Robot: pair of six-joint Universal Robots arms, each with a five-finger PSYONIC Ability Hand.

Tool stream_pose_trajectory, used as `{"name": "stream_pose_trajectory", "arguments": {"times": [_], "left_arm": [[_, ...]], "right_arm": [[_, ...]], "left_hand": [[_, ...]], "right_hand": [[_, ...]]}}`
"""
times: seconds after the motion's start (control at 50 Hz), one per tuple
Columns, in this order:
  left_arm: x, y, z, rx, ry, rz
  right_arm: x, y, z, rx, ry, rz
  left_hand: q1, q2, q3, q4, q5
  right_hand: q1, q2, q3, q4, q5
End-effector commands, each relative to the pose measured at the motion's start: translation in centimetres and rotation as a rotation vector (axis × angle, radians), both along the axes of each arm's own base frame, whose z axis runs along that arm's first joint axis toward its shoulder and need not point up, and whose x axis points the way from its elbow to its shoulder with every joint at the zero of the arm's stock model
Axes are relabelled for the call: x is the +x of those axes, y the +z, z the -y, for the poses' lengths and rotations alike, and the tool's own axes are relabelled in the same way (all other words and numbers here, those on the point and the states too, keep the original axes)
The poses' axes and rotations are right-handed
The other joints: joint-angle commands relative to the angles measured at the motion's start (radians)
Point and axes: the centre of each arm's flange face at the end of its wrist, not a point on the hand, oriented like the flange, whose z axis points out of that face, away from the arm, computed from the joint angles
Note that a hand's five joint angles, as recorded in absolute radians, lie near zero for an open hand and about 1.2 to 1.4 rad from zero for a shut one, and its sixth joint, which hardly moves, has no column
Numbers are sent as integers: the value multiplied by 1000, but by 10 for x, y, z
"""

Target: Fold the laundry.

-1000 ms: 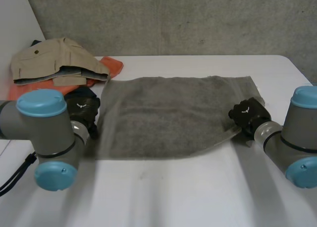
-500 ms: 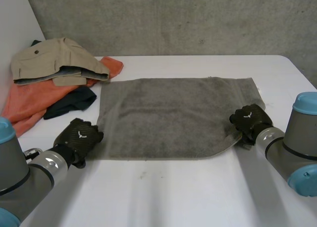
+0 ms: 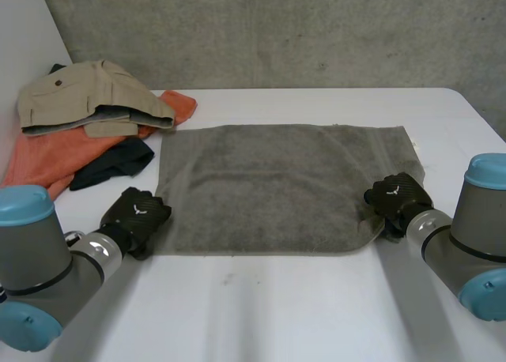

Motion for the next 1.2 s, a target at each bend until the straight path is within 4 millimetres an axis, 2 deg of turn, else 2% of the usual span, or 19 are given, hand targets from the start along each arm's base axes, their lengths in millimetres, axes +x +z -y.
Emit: {"name": "stream_pose_trajectory", "arguments": {"times": [0.02, 0.18, 0.38, 0.44, 0.5, 0.6, 0.68, 0.72, 0.78, 0.82, 0.84, 0.9, 0.92, 0.96, 0.98, 1.0, 1.04, 1.12, 1.2], "left_arm": [[-4, -2, 14, -24, -1, -5], [-12, -7, 26, -35, -15, -8], [-22, 6, 41, -90, -23, -45], [-25, 7, 40, -90, -25, -56], [-28, 6, 38, -88, -24, -57], [-27, 4, 35, -77, -13, -51], [-27, 4, 36, -78, -12, -50], [-27, 4, 36, -81, -11, -50], [-26, 12, 36, -97, -2, -57], [-25, 25, 34, -114, 10, -71], [-23, 49, 32, -156, 32, -111], [-20, 80, 22, -189, 66, -190], [-18, 99, 14, -206, 80, -245], [-16, 117, 5, -218, 87, -290], [-14, 126, 0, -226, 89, -308], [-11, 144, -12, -238, 87, -332], [-7, 159, -24, -247, 85, -339], [-1, 177, -45, -220, 84, -334], [0, 164, -48, -116, 103, -293]], "right_arm": [[1, 0, -1, -2, 4, 0], [1, 0, -1, -2, 2, 0], [-1, 0, 1, -4, -5, 0], [-1, 0, 1, -4, -5, 0], [-1, 0, 0, -2, -4, 0], [-1, 0, 0, -2, -4, 0], [0, 0, 0, -4, -1, -1], [-1, 1, 1, -8, -5, -3], [-4, 5, 4, -21, -33, -12], [-6, 13, 6, -45, -54, -13], [-7, 26, 7, -78, -64, -17], [-10, 50, 3, -116, -76, -28], [-12, 70, -4, -126, -75, -47], [-13, 89, -11, -137, -68, -62], [-15, 111, -19, -133, -60, -83], [-15, 119, -24, -128, -56, -91], [-19, 134, -32, -95, -50, -111], [-24, 158, -47, -15, -37, -139], [-33, 165, -53, 58, -27, -186]], "left_hand": [[279, 285, 293, 289, 294], [396, 402, 410, 407, 412], [485, 490, 499, 495, 500], [417, 423, 431, 428, 433], [98, 103, 112, 108, 113], [73, 79, 87, 84, 89], [296, 301, 310, 306, 311], [731, 737, 745, 741, 746], [734, 739, 748, 744, 749], [734, 739, 748, 744, 749], [734, 739, 748, 744, 749], [734, 739, 748, 744, 749], [734, 739, 748, 744, 749], [734, 739, 748, 744, 749], [734, 739, 748, 744, 749], [734, 739, 748, 744, 749], [734, 739, 748, 744, 749], [734, 739, 748, 744, 749], [734, 739, 748, 744, 749]], "right_hand": [[253, 220, 206, 199, 195], [253, 220, 206, 199, 195], [253, 220, 206, 199, 195], [253, 220, 206, 199, 195], [253, 220, 206, 199, 195], [253, 220, 206, 199, 195], [253, 220, 206, 199, 195], [253, 220, 206, 199, 195], [253, 220, 206, 199, 195], [253, 220, 206, 199, 195], [253, 220, 206, 199, 195], [253, 220, 206, 199, 195], [253, 220, 206, 199, 195], [253, 220, 206, 199, 195], [253, 220, 206, 199, 195], [253, 220, 206, 199, 195], [253, 220, 206, 199, 195], [253, 220, 206, 199, 195], [253, 220, 206, 199, 195]]}}
